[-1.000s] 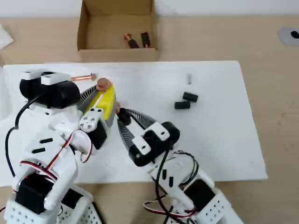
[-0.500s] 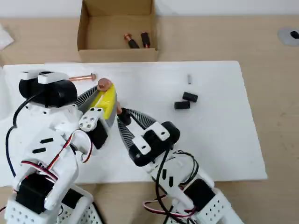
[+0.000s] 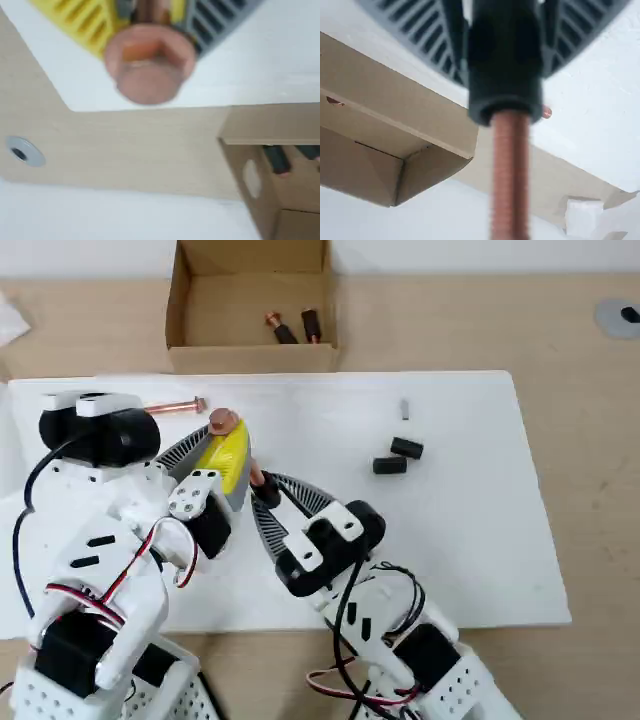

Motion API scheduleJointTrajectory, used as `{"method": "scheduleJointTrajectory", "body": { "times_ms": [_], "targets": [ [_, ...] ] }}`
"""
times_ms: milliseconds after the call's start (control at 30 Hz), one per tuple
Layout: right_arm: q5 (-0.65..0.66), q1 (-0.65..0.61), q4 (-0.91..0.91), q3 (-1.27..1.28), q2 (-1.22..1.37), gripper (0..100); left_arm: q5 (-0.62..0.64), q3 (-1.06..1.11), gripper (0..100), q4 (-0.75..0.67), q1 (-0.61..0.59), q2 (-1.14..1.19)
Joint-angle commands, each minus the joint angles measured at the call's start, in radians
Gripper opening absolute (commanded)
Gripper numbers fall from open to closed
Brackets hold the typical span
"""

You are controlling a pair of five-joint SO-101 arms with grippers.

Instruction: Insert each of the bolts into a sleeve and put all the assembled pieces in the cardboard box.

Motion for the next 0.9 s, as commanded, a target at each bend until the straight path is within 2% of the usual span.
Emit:
{"method": "scheduleJointTrajectory", "body": {
  "times_ms": [0,200,333,700,867],
  "targets": [
    [-0.009,0.012,-0.025,-0.005,-0.073,0.9,0.006,-0.032,1,-0.029,0.038,0.008],
    [-0.008,0.012,-0.023,-0.007,-0.073,0.9,0.002,-0.028,1,-0.029,0.034,0.016],
    [-0.008,0.012,-0.023,-0.007,-0.073,0.9,-0.046,-0.028,1,-0.026,0.034,0.015],
    [-0.009,0.012,-0.023,-0.008,-0.073,0.9,-0.048,-0.028,1,-0.025,0.032,0.013],
    [-0.009,0.012,-0.023,-0.008,-0.073,0.9,-0.048,-0.026,1,-0.02,-0.005,0.013]
  ]
}}
